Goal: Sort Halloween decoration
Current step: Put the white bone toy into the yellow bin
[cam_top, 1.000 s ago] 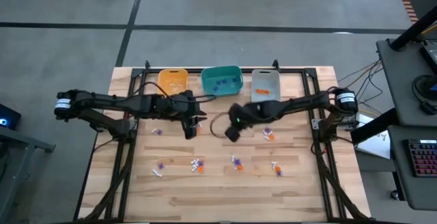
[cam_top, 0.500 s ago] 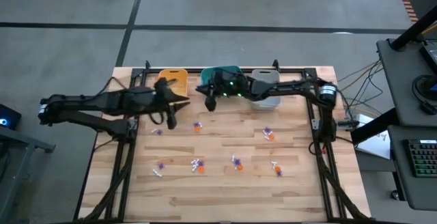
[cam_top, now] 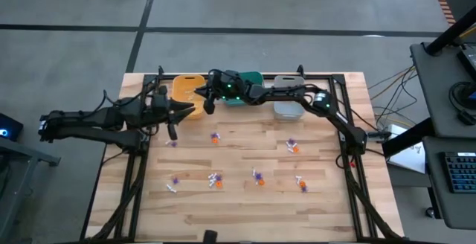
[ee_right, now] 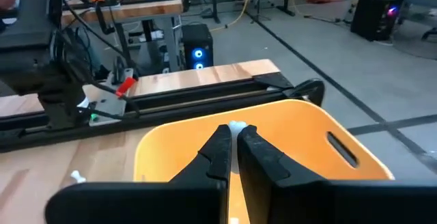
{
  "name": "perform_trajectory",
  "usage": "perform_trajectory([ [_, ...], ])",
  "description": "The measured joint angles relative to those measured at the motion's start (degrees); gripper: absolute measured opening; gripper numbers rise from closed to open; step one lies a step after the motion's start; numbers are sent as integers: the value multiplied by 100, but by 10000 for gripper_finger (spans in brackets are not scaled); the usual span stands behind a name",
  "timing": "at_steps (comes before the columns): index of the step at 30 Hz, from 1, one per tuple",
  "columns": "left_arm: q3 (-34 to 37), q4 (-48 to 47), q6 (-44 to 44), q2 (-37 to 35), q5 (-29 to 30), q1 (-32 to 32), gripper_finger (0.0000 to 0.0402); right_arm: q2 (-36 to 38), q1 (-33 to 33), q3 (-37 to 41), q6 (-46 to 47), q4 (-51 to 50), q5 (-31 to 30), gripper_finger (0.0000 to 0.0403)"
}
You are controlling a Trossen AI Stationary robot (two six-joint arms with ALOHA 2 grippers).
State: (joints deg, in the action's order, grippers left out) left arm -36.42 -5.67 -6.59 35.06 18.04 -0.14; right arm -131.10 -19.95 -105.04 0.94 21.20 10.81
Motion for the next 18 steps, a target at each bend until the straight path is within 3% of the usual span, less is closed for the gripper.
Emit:
perform_trajectory([
  [7,45,16,0,-114,0,0,57,-569,3,-1064,349,-962,-9,12],
  [11,45,15,-18,-72,0,0,57,-668,3,-1250,525,-1279,-29,18],
  [18,48,13,-149,10,0,0,57,-670,3,-1267,586,-1482,-29,72],
])
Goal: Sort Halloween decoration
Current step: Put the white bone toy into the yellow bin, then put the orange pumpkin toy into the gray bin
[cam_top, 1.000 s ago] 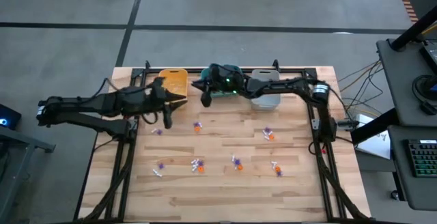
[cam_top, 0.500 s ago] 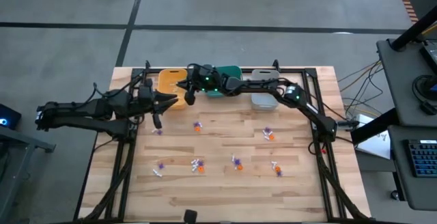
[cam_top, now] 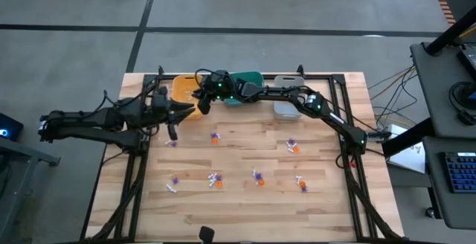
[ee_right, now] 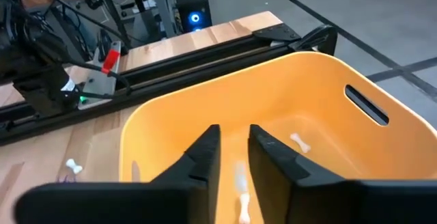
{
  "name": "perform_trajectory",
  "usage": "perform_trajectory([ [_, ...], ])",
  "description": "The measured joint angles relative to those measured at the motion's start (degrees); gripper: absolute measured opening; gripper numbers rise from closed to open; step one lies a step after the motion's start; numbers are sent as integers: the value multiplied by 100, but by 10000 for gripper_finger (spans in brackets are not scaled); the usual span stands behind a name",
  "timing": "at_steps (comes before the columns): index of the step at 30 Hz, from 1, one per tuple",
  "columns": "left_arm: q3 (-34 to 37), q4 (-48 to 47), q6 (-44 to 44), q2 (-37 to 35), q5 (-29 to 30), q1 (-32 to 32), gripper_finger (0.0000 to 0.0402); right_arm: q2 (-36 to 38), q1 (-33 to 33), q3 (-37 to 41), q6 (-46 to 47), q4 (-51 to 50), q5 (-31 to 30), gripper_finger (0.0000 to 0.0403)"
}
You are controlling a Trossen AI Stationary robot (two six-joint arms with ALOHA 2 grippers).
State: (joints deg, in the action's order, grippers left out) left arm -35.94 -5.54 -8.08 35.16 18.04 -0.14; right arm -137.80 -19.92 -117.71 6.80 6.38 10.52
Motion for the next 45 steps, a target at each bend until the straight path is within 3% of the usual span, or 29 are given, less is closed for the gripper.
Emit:
perform_trajectory([
  [6,0,-82,-312,98,0,0,57,188,0,4,-136,-379,171,113],
  [10,-1,-451,-735,204,-14,0,57,659,8,4,-630,-1655,196,124],
  [18,0,-1668,-2148,789,-17,0,57,1733,185,9,-1430,-4295,153,114],
  [24,0,-2006,-2610,1393,-17,0,57,2421,311,254,-1562,-5408,127,96],
  [31,0,-1993,-2559,2003,-17,0,57,3435,578,1433,-1540,-5345,146,78],
  [38,0,-1862,-2157,2508,-67,0,57,4286,910,3081,-1225,-4437,151,73],
  [45,0,-1025,-1440,2984,-395,0,57,4815,1068,4148,-970,-4021,133,75],
])
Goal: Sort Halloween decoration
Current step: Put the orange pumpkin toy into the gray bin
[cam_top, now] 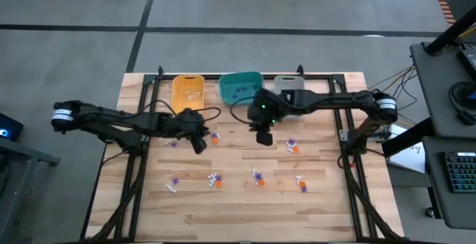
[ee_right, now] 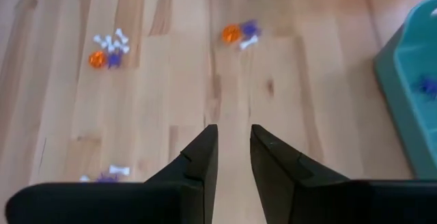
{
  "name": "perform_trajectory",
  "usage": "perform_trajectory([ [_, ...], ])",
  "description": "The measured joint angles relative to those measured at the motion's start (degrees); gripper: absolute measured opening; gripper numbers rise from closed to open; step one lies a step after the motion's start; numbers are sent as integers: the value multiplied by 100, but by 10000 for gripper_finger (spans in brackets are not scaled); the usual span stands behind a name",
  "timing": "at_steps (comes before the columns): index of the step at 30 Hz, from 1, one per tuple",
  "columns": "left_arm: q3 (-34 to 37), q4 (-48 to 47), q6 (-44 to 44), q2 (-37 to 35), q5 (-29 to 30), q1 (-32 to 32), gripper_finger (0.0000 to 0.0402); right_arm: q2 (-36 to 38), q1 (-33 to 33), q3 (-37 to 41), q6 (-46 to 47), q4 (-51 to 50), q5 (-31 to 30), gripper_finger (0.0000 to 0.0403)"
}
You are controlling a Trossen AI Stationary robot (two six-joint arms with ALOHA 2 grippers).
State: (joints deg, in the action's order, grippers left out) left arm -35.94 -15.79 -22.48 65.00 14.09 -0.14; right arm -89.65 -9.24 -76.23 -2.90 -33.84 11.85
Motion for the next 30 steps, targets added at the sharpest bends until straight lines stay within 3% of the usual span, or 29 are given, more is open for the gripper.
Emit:
perform_trajectory([
  [13,-1,495,1096,1068,-112,103,57,101,159,767,-72,113,19,68],
  [23,-2,745,1028,2034,-139,236,57,560,149,1571,-6,934,16,68],
  [30,-2,825,989,2213,27,240,61,867,149,1863,296,1232,15,68],
])
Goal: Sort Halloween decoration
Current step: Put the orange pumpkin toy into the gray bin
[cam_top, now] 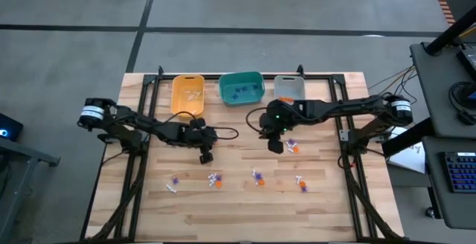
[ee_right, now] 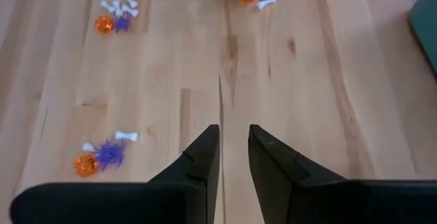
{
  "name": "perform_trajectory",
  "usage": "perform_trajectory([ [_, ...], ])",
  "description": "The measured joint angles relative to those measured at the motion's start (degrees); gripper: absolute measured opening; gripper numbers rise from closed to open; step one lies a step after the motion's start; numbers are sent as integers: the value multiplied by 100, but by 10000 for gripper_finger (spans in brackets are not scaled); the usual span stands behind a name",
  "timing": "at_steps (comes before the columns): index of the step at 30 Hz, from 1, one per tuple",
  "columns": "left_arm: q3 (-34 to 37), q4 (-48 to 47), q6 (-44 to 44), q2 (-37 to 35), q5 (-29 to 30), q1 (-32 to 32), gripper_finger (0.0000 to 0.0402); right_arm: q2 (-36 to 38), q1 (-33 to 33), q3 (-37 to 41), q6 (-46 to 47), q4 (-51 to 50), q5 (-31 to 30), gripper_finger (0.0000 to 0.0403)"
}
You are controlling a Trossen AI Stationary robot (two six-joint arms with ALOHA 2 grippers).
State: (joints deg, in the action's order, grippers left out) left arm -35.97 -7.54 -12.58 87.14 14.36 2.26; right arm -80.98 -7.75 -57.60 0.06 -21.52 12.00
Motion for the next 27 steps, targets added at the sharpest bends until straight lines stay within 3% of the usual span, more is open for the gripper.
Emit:
perform_trajectory([
  [15,11,291,485,180,37,31,182,-10,0,28,33,107,-1,68],
  [27,-7,534,551,546,160,35,185,-10,0,28,96,110,-1,68],
])
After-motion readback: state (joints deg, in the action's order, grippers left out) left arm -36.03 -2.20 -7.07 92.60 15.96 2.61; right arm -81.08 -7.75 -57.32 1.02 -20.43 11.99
